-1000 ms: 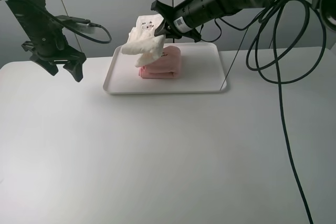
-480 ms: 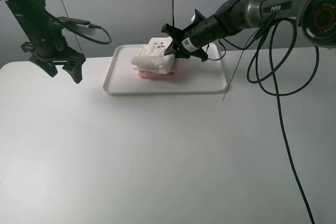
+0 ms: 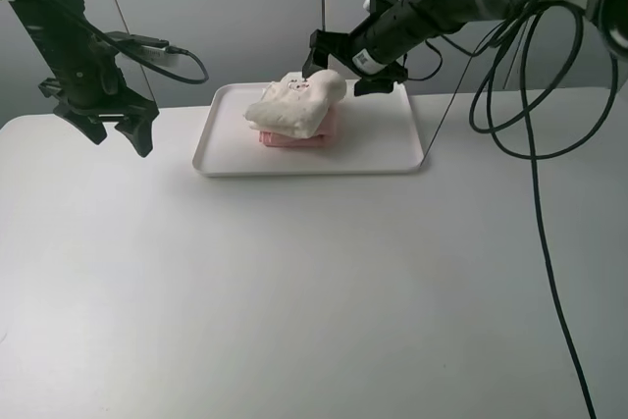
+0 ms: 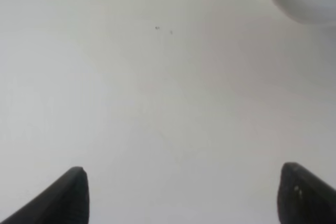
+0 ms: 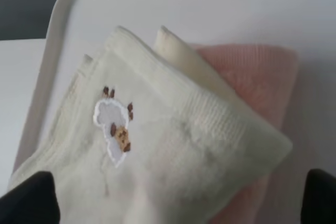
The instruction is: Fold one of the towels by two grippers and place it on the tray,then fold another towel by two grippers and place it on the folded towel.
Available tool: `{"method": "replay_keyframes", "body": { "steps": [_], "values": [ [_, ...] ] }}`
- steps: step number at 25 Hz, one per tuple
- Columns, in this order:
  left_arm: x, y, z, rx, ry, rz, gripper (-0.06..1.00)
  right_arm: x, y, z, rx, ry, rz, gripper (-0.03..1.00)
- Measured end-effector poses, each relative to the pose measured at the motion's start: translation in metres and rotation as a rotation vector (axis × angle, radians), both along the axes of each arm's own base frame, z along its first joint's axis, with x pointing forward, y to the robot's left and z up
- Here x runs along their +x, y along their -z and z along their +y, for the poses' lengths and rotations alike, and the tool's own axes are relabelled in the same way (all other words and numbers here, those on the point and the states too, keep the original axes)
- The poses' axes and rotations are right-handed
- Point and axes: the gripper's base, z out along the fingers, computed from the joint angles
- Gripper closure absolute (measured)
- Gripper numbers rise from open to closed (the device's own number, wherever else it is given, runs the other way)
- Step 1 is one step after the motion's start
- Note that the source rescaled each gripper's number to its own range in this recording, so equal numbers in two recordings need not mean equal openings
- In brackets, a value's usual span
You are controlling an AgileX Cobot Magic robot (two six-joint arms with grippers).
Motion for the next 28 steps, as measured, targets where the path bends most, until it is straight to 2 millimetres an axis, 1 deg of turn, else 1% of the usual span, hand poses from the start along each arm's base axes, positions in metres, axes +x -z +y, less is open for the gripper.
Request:
{"method": "replay_keyframes", "body": {
  "steps": [2,6,8,11,12,13,14,15,16,17,19,20,21,23,28],
  "values": [
    [0.0,0.0,0.0,0.001,0.006,0.004,0.02,-0.004,-0.023,-0.007,-0.085,-0.024,-0.044,-0.03],
    [-0.003,0.0,0.0,0.005,0.006,0.029,0.02,-0.016,-0.068,-0.018,-0.19,-0.056,-0.106,-0.03],
    [-0.006,-0.001,0.0,0.001,0.005,0.025,0.02,-0.023,-0.084,-0.023,-0.226,-0.062,-0.122,-0.03],
    [-0.017,-0.007,0.001,-0.015,0.001,-0.03,0.02,-0.04,-0.095,-0.033,-0.271,-0.046,-0.124,-0.03],
    [-0.025,-0.012,0.002,-0.025,-0.001,-0.048,0.02,-0.048,-0.092,-0.037,-0.287,-0.042,-0.108,-0.03],
    [-0.032,-0.019,0.002,-0.035,-0.004,-0.082,0.02,-0.057,-0.093,-0.04,-0.295,-0.036,-0.107,-0.03],
    [-0.041,-0.021,0.004,-0.04,-0.004,-0.101,0.02,-0.07,-0.093,-0.045,-0.3,-0.029,-0.099,-0.03],
    [-0.052,-0.026,0.005,-0.048,-0.007,-0.125,0.02,-0.083,-0.086,-0.05,-0.31,-0.03,-0.078,-0.03],
    [-0.062,-0.034,0.006,-0.055,-0.013,-0.165,0.02,-0.096,-0.088,-0.054,-0.31,-0.026,-0.083,-0.03],
    [-0.072,-0.036,0.007,-0.062,-0.02,-0.186,0.02,-0.111,-0.083,-0.06,-0.315,-0.024,-0.07,-0.03],
    [-0.096,-0.045,0.01,-0.077,-0.029,-0.229,0.02,-0.144,-0.083,-0.071,-0.322,-0.021,-0.062,-0.03],
    [-0.106,-0.051,0.011,-0.09,-0.04,-0.252,0.02,-0.16,-0.09,-0.077,-0.314,-0.012,-0.077,-0.03],
    [-0.116,-0.053,0.012,-0.098,-0.051,-0.257,0.02,-0.181,-0.095,-0.084,-0.311,-0.009,-0.087,-0.03],
    [-0.136,-0.061,0.015,-0.106,-0.063,-0.28,0.02,-0.212,-0.103,-0.094,-0.311,-0.01,-0.108,-0.03],
    [-0.182,-0.082,0.021,-0.134,-0.113,-0.351,0.02,-0.281,-0.115,-0.118,-0.329,-0.025,-0.144,-0.03]
  ]
}}
